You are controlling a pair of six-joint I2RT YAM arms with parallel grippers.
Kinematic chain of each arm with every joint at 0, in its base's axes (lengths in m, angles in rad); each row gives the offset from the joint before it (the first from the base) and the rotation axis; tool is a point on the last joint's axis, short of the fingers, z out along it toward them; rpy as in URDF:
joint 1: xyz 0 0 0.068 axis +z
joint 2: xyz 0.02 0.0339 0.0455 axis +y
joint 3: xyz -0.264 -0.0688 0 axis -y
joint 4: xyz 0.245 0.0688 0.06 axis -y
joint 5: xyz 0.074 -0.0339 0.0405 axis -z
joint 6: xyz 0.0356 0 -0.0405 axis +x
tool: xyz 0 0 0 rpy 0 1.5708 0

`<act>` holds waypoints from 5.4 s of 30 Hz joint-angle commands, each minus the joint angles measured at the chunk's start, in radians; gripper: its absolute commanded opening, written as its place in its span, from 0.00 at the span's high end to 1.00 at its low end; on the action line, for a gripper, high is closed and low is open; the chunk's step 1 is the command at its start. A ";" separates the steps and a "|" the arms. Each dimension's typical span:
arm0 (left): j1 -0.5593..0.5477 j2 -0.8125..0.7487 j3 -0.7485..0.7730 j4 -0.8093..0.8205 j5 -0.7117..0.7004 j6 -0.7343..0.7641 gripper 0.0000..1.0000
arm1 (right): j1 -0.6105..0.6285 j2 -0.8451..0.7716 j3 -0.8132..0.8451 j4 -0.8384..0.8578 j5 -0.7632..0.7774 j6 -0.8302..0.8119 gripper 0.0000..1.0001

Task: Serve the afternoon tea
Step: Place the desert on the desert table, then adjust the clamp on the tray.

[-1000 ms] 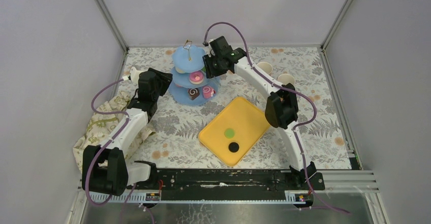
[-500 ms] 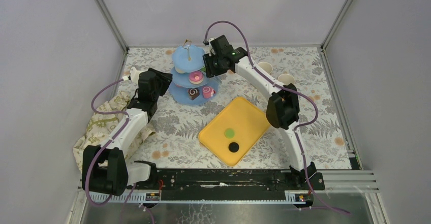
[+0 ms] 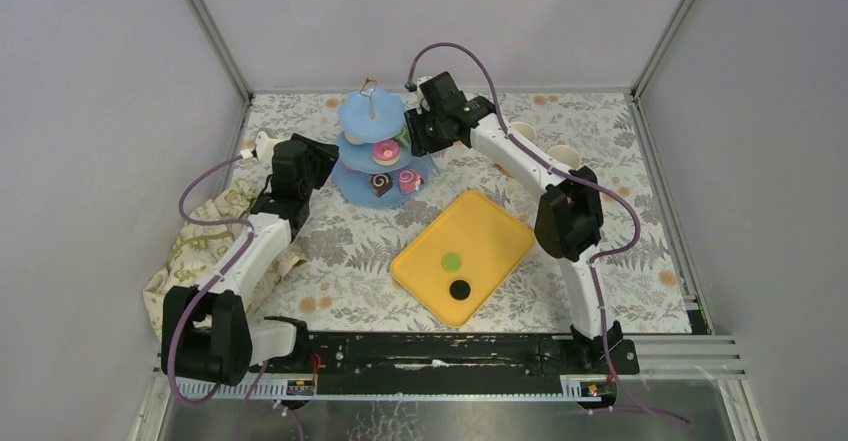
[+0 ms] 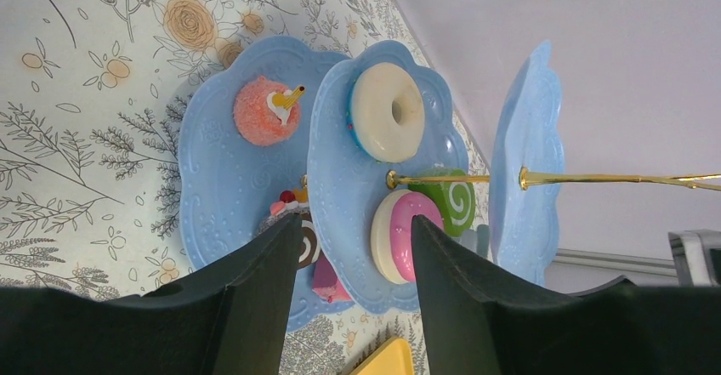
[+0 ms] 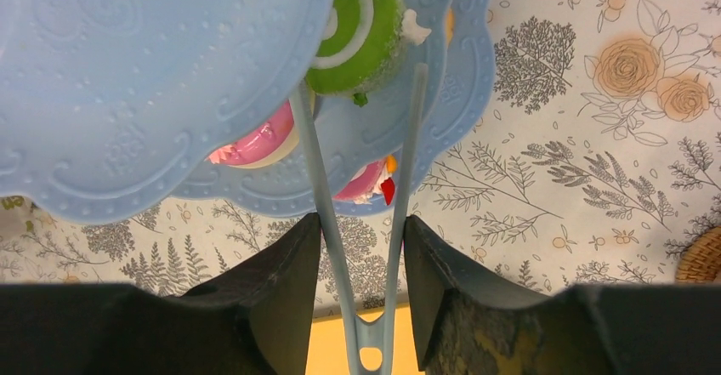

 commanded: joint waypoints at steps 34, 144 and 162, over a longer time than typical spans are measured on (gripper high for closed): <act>-0.109 -0.188 -0.038 -0.111 0.015 0.099 0.42 | 0.108 -0.775 -1.043 0.227 0.134 0.104 0.57; -0.270 -0.276 -0.151 -0.097 -0.063 0.124 0.41 | 0.395 -0.714 -1.485 0.372 0.576 0.650 0.67; -0.273 -0.278 -0.106 -0.109 -0.058 0.137 0.41 | 0.395 -1.028 -1.324 0.095 0.485 0.504 0.70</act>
